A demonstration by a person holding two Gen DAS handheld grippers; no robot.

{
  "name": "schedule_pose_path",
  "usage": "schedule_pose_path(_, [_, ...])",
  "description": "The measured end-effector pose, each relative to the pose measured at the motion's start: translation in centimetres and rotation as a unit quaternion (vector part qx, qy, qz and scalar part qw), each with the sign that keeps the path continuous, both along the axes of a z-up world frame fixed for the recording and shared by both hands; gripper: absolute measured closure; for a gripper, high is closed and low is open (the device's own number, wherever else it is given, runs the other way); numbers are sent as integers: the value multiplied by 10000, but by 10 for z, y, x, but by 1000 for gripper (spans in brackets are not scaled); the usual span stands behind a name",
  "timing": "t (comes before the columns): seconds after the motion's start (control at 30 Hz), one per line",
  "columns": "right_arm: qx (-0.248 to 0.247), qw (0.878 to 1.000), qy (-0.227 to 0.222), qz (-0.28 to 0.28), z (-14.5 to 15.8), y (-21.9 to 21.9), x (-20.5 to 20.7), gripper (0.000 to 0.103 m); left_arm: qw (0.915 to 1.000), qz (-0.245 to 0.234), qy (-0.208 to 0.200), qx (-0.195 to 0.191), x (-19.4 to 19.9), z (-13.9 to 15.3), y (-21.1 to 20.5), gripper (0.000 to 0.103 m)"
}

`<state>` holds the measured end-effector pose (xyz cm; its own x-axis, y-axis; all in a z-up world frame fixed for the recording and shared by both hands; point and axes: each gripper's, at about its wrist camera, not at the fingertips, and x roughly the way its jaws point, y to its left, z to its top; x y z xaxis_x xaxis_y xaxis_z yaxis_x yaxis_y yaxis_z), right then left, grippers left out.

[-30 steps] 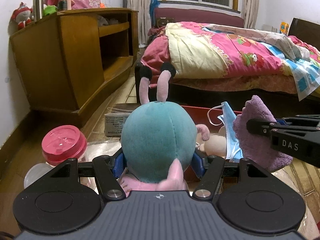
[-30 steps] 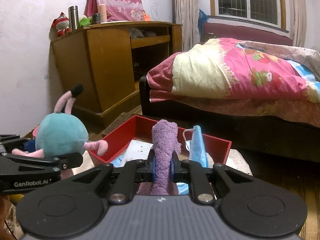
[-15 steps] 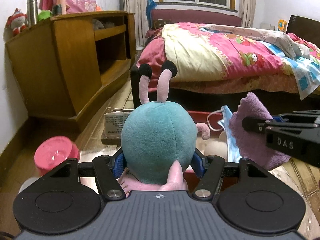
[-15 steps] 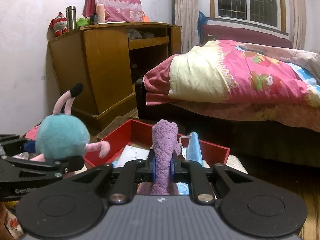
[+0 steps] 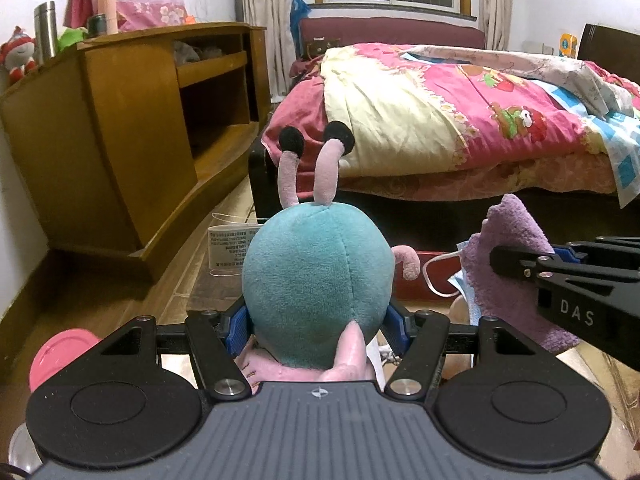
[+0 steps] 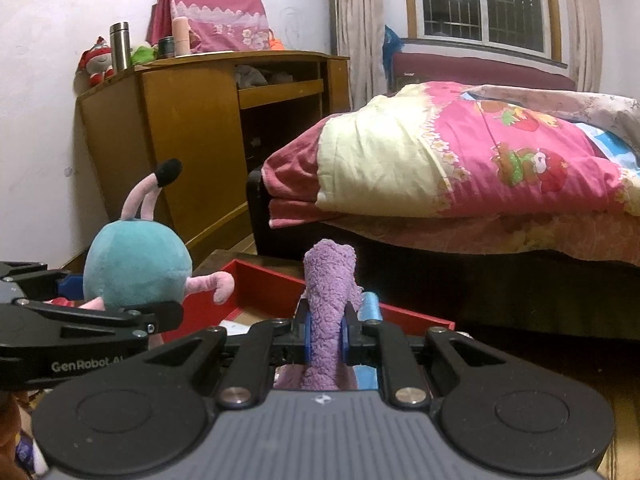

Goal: Organize soft objects
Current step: 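Lift and carry the pig plush and purple sock over the red box with both tools, then open both tools to drop the pig plush and sock into the red box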

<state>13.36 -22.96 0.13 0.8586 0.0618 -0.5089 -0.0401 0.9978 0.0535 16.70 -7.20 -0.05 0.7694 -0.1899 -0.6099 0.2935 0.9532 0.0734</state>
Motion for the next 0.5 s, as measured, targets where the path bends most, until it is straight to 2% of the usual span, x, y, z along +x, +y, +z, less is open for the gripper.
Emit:
schedule_pose_path(0.33, [97, 9999, 81, -115, -14, -9, 31, 103, 9997, 33, 82, 214, 37, -15, -22, 39])
schedule_pose_path(0.43, [50, 9997, 112, -190, -18, -11, 41, 103, 9995, -35, 251, 195, 48, -18, -27, 37])
schedule_pose_path(0.5, [-35, 9993, 332, -187, -22, -13, 51, 103, 9992, -18, 361, 144, 54, -18, -27, 35])
